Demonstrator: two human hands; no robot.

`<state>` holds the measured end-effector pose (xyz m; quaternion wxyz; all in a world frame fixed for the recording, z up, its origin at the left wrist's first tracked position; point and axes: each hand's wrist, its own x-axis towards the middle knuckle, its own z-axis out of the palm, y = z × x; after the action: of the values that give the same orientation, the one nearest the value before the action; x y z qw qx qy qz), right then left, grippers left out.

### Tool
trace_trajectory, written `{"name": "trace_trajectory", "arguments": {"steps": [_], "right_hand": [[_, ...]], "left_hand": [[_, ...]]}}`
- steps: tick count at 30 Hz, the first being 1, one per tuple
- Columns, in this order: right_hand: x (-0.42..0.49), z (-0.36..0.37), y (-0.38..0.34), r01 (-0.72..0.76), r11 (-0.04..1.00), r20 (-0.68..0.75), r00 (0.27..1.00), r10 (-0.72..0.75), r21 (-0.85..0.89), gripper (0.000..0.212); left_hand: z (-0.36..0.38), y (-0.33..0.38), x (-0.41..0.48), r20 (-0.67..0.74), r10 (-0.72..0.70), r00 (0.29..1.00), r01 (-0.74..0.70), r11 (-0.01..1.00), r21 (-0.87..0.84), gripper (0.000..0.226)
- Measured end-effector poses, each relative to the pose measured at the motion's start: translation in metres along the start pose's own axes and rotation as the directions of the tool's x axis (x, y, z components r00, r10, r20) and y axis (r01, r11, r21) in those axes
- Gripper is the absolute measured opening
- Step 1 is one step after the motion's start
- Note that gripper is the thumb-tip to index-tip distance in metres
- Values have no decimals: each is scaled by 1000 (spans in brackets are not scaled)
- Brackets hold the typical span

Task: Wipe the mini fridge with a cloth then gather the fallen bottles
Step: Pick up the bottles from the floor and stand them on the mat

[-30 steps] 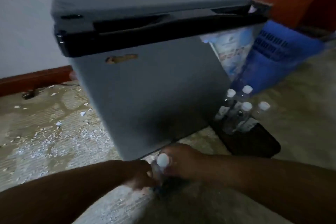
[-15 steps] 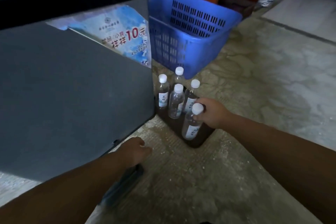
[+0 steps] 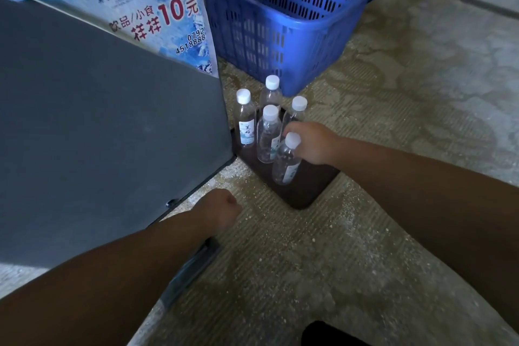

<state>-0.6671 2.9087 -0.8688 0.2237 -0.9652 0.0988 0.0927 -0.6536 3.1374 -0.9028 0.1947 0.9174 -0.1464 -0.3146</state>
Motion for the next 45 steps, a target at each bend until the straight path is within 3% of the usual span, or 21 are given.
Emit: {"name": "trace_trajectory", "arguments": {"steps": [3,8,13,15,16,20,23,25,27,30,32,34,36,45], "right_hand": [[1,1,-3,-19,1000,5,1000,19,-18,43],[-1,-5,-5,19,989,-24,999,-23,-145,65],[-11,-13,-35,66,961,-299,943,-148,-268,49],[-17,-5,-56,127,938,-355,903,-244,-321,39],[-20,2,-67,178,920,-334,894,-300,-350,36],[-25,39,-116,371,858,-43,911,-411,-355,40],[-27,70,-156,445,810,163,895,-415,-381,44],[-28,92,-192,513,772,260,858,-444,-375,41],[-31,118,-232,598,725,392,792,-468,-342,36],[-44,155,-296,712,656,598,648,-472,-253,29],[-51,177,-336,768,609,659,565,-497,-199,20],[-51,201,-375,795,589,683,511,-522,-144,20],[-47,224,-416,772,620,683,528,-505,-138,27],[26,287,-513,469,831,456,835,-307,-299,33]], "left_hand": [[-1,-11,-2,6,-23,1000,23,1000,0,25],[-13,-27,1,2,4,1000,-4,999,33,11],[-36,-56,-1,26,23,999,-25,997,70,27],[-43,-75,-9,-11,6,1000,-6,1000,16,18],[-46,-88,-16,-9,-7,1000,7,1000,31,12],[-55,-154,-44,146,-73,987,45,981,189,36],[-67,-207,-74,337,-249,908,133,934,331,44],[-76,-250,-93,381,-341,859,215,917,336,45],[-88,-297,-110,313,-411,856,297,887,353,45],[-106,-355,-132,51,-476,878,429,830,357,45],[-115,-382,-141,-127,-492,861,506,806,308,48],[-121,-408,-146,-186,-506,842,537,817,210,59],[-129,-436,-148,-164,-524,836,544,830,121,80],[-137,-530,-120,-53,-547,836,549,836,29,140]]}}
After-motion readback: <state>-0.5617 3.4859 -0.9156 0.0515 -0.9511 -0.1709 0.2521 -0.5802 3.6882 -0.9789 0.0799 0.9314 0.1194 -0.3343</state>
